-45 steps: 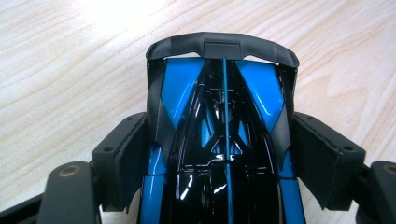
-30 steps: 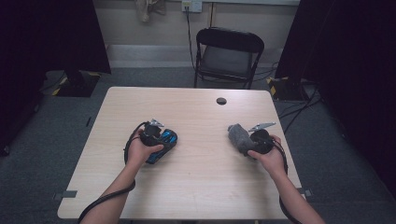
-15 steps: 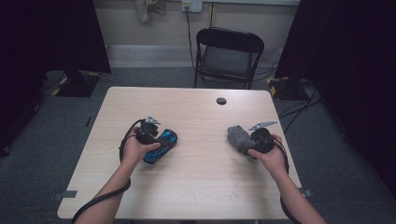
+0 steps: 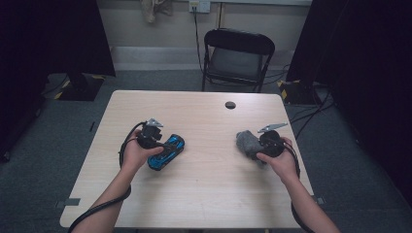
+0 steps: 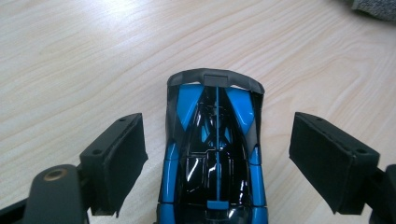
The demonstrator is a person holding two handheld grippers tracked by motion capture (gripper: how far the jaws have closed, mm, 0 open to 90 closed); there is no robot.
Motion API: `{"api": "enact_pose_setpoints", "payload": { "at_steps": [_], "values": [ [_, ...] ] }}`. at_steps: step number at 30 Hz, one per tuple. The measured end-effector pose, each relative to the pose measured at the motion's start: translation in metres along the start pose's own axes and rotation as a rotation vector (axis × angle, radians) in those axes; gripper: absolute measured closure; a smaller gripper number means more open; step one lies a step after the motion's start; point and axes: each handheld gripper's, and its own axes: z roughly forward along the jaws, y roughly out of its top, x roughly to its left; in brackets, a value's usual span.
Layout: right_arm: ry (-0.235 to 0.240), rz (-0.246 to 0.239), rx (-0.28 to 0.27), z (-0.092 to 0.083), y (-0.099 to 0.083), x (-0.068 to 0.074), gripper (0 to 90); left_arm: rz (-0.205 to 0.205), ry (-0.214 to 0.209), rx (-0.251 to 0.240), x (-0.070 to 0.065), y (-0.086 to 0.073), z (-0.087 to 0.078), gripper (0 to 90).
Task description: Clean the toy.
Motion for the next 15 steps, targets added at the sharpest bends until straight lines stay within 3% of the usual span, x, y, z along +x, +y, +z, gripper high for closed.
{"api": "enact_pose_setpoints", "payload": {
  "at_steps": [15],
  "values": [
    [0.035, 0.014, -0.029, -0.011, -0.005, 0.003, 15.1, -0.003, -0.028, -0.011, 0.001, -0.01, -0.018, 17.4]
  ]
}}
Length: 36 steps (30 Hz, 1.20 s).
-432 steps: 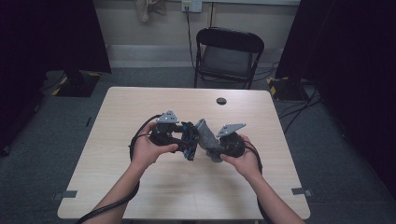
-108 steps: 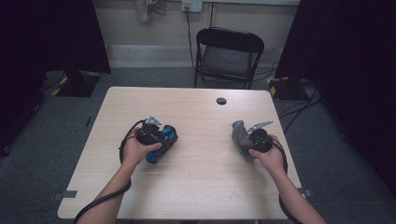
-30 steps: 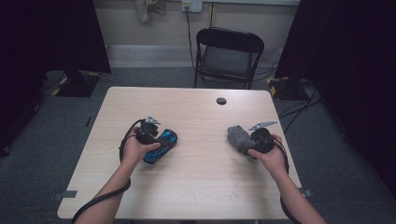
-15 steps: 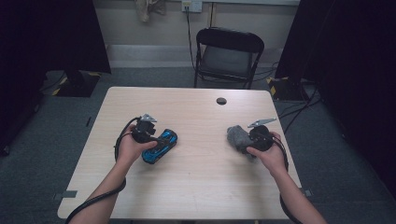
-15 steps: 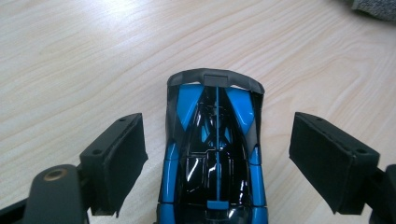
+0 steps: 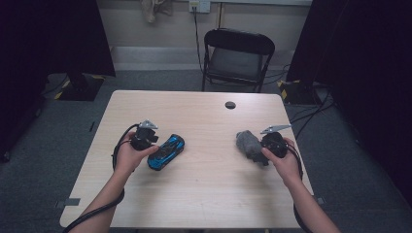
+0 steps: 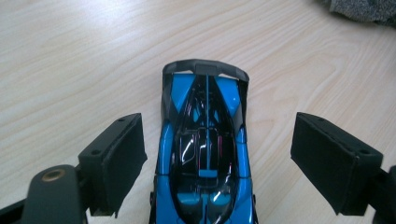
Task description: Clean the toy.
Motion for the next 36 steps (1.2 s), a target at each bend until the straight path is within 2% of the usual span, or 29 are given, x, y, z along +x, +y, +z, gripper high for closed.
{"api": "enact_pose_setpoints", "payload": {
  "at_steps": [2, 6, 9, 19, 24, 32, 36],
  "values": [
    [0.003, 0.001, -0.002, -0.001, 0.0, 0.001, 15.3, 0.006, -0.001, 0.004, 0.001, -0.001, -0.002, 18.1],
    [0.015, 0.001, -0.01, -0.003, 0.0, 0.002, 15.1, -0.014, -0.014, 0.0, 0.002, -0.004, -0.008, 18.1],
    [0.003, -0.018, -0.013, -0.005, -0.001, 0.003, 15.1, -0.016, -0.014, -0.001, 0.003, -0.007, -0.011, 18.1],
    [0.01, -0.038, -0.024, -0.014, -0.007, 0.007, 15.1, 0.0, -0.026, 0.017, 0.002, -0.019, -0.021, 18.1],
    [0.004, -0.045, -0.027, -0.02, -0.011, 0.007, 15.1, -0.005, -0.034, -0.001, 0.003, -0.025, -0.027, 18.1],
    [0.006, -0.025, -0.039, -0.026, -0.024, 0.005, 15.2, 0.023, -0.026, 0.016, 0.0, -0.037, -0.033, 18.1],
    [-0.003, -0.03, -0.034, -0.03, -0.031, 0.004, 15.1, 0.009, -0.036, 0.009, 0.0, -0.043, -0.035, 18.1]
  ]
}}
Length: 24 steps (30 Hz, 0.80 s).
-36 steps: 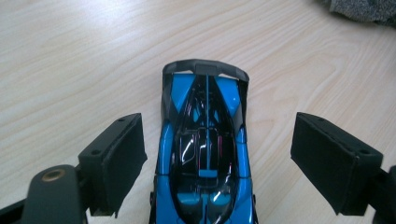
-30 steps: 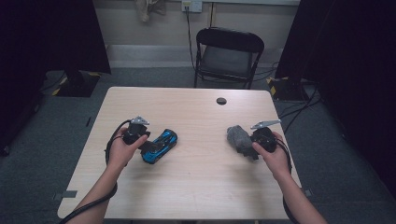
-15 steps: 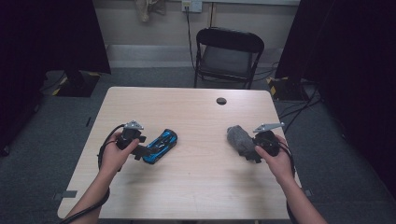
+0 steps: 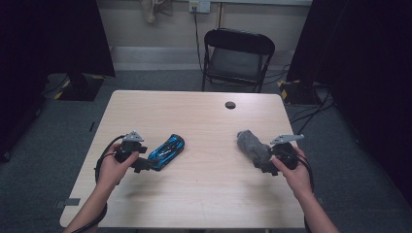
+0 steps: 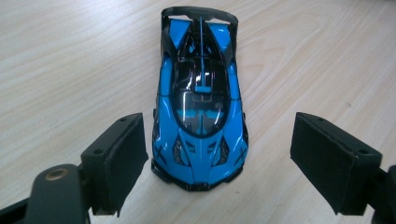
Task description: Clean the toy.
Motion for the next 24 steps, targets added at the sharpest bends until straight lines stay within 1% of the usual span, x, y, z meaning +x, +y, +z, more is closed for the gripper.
{"api": "enact_pose_setpoints", "payload": {
  "at_steps": [3, 9, 11, 13, 14, 15, 18, 19, 21, 23, 24],
  "values": [
    [-0.012, -0.008, 0.007, -0.004, -0.005, -0.001, 15.1, 0.004, 0.002, 0.002, 0.0, -0.004, -0.002, 18.1],
    [-0.012, 0.009, 0.005, -0.01, -0.016, -0.003, 15.0, 0.005, -0.002, 0.006, -0.002, -0.012, -0.004, 18.1],
    [-0.012, 0.013, 0.004, -0.011, -0.02, -0.003, 15.1, -0.001, -0.007, -0.003, -0.003, -0.015, -0.005, 18.1],
    [-0.011, 0.018, 0.006, -0.011, -0.024, -0.003, 15.1, -0.01, -0.016, -0.004, -0.004, -0.018, -0.005, 17.8],
    [-0.012, 0.02, 0.006, -0.011, -0.025, -0.004, 15.1, -0.003, -0.015, -0.002, -0.003, -0.019, -0.005, 17.8],
    [-0.01, 0.023, 0.009, -0.01, -0.027, -0.003, 15.1, -0.009, -0.013, -0.005, -0.004, -0.021, -0.005, 17.8],
    [-0.006, 0.026, 0.008, -0.01, -0.033, -0.002, 15.1, -0.012, -0.015, -0.01, -0.004, -0.024, -0.007, 17.8],
    [-0.004, 0.029, 0.008, -0.01, -0.034, -0.001, 15.0, -0.003, -0.016, -0.007, -0.004, -0.025, -0.008, 17.8],
    [0.001, 0.033, 0.011, -0.009, -0.038, -0.001, 15.0, -0.005, -0.019, -0.013, -0.004, -0.027, -0.008, 17.8],
    [0.003, 0.04, 0.015, -0.008, -0.041, -0.001, 15.1, 0.002, -0.025, -0.012, -0.003, -0.029, -0.008, 17.6],
    [0.004, 0.039, 0.014, -0.008, -0.042, -0.001, 15.1, 0.002, -0.022, -0.013, -0.003, -0.03, -0.008, 17.4]
  ]
}}
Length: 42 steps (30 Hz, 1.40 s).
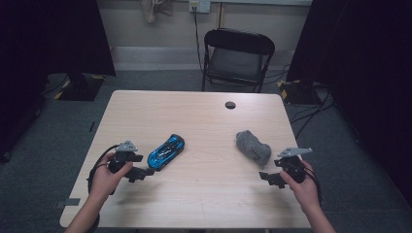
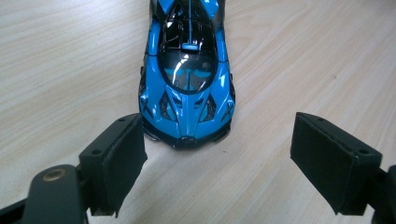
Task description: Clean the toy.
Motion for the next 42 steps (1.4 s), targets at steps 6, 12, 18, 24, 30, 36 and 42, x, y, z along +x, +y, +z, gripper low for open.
{"api": "enact_pose_setpoints", "payload": {
  "at_steps": [6, 12, 18, 24, 30, 36, 42],
  "values": [
    [0.003, 0.008, 0.002, 0.001, -0.008, 0.001, 15.1, 0.003, -0.007, -0.002, 0.001, -0.006, -0.002, 17.4],
    [0.009, 0.017, 0.004, 0.0, -0.015, 0.002, 15.1, 0.013, -0.01, 0.002, 0.001, -0.012, -0.002, 17.4],
    [0.006, 0.028, 0.009, -0.001, -0.022, 0.001, 15.1, 0.002, -0.013, -0.004, 0.001, -0.018, -0.003, 17.4],
    [0.01, 0.04, 0.007, -0.002, -0.029, -0.001, 15.1, 0.03, -0.021, -0.002, 0.002, -0.02, -0.007, 17.4],
    [0.006, 0.054, 0.011, -0.004, -0.035, -0.002, 15.1, 0.026, -0.022, 0.006, 0.004, -0.026, -0.011, 16.8],
    [0.005, 0.06, 0.011, -0.003, -0.042, -0.003, 15.1, 0.034, -0.024, 0.006, 0.006, -0.033, -0.014, 16.8],
    [0.004, 0.065, 0.013, -0.002, -0.046, -0.003, 15.1, 0.033, -0.023, 0.017, 0.008, -0.041, -0.016, 16.8]
  ]
}}
